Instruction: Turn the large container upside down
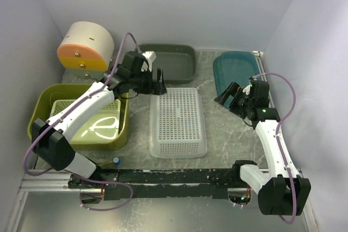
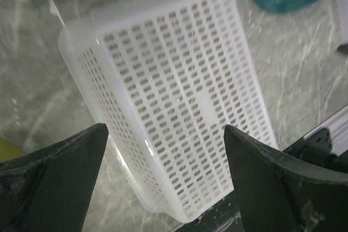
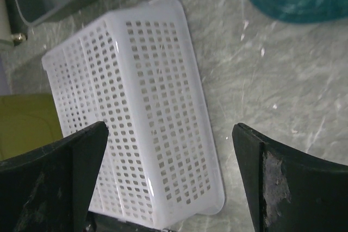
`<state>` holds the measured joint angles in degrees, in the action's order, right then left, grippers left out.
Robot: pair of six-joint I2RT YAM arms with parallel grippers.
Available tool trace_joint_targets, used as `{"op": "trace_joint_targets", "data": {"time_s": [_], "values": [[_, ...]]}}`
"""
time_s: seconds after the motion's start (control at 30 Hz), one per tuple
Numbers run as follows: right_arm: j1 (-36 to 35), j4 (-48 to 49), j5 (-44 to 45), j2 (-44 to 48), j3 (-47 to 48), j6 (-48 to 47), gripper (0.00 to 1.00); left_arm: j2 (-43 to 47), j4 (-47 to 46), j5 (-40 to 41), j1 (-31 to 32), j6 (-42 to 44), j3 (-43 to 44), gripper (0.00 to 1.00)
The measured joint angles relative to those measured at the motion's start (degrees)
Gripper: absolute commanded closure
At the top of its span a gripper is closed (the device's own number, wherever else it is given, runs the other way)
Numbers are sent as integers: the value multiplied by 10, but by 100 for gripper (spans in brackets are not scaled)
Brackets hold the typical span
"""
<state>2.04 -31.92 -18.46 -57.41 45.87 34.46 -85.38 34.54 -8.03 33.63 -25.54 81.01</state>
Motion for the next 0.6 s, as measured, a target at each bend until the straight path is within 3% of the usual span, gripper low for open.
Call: {"op": "trace_joint_targets", "data": {"time_s": [0.27, 0.4, 0.6], "values": [[0, -14, 101, -14, 56, -33, 0, -32, -13, 2, 45, -35, -104, 1], [8, -8, 143, -75, 58, -24, 0, -59, -35, -3, 46, -42, -131, 1], [26, 72, 135, -173, 24, 12, 0, -84, -92, -55, 49, -48, -159, 0]]}}
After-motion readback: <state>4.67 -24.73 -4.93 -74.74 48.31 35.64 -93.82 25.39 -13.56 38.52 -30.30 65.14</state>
